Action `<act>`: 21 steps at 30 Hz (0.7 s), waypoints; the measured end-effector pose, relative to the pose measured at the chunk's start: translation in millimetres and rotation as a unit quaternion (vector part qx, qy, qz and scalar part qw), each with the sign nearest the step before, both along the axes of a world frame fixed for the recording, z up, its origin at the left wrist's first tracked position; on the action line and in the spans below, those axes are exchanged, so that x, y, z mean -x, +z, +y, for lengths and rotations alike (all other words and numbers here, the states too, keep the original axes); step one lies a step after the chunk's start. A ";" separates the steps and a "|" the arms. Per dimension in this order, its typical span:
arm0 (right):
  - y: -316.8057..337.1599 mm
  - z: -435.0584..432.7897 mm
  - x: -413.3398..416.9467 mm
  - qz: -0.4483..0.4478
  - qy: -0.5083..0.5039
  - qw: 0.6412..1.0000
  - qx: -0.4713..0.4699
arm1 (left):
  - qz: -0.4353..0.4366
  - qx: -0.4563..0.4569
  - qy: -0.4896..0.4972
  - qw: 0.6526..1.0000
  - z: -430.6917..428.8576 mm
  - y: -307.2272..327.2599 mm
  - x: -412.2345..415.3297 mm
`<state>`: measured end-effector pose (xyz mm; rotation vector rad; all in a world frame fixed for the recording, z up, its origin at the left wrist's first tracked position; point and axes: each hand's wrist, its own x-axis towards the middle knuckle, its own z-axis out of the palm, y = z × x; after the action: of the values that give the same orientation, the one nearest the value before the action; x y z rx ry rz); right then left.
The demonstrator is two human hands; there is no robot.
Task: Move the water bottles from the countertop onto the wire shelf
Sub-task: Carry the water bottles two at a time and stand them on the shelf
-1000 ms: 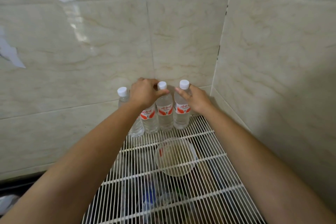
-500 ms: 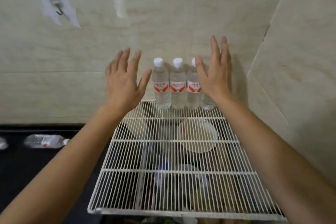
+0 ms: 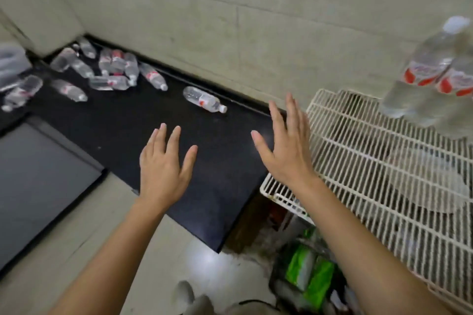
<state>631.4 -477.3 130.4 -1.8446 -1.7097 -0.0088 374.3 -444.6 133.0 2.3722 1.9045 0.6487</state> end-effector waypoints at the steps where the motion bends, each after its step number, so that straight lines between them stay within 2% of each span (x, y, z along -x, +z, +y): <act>1: -4.5 6.0 22.7 0.001 0.010 1.000 0.005 | -0.010 0.009 0.016 1.000 4.7 -3.4 20.7; 4: -18.8 32.1 92.8 -0.002 0.025 1.000 0.006 | -0.024 0.030 0.029 0.999 23.6 -16.6 82.3; 12: -54.5 131.5 273.2 -0.020 0.065 0.994 0.088 | 0.016 0.053 -0.007 0.998 95.5 -26.4 249.0; 17: -68.6 181.7 332.9 -0.018 0.064 0.990 0.123 | 0.031 0.063 -0.014 0.997 156.5 -27.6 305.9; 21: -85.7 220.0 335.8 -0.016 0.056 0.987 0.149 | 0.034 0.085 -0.041 0.995 208.7 -38.4 306.2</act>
<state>295.6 -257.3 44.8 -1.9637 -1.9195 0.2787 68.1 -236.0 94.6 2.3798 1.7949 0.3877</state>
